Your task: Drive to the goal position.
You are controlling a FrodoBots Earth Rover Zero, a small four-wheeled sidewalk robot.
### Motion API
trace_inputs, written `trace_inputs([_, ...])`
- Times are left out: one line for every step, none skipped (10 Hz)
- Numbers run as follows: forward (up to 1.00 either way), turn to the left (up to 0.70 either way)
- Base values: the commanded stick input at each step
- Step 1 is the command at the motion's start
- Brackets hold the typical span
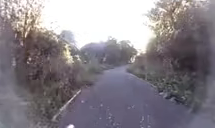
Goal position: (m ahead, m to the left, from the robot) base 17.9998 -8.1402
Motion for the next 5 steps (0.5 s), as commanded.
trace_inputs([0.45, -0.27])
trace_inputs([0.45, -0.27])
trace_inputs([0.45, -0.25])
trace_inputs([0.45, -0.1])
trace_inputs([0.45, -0.27])
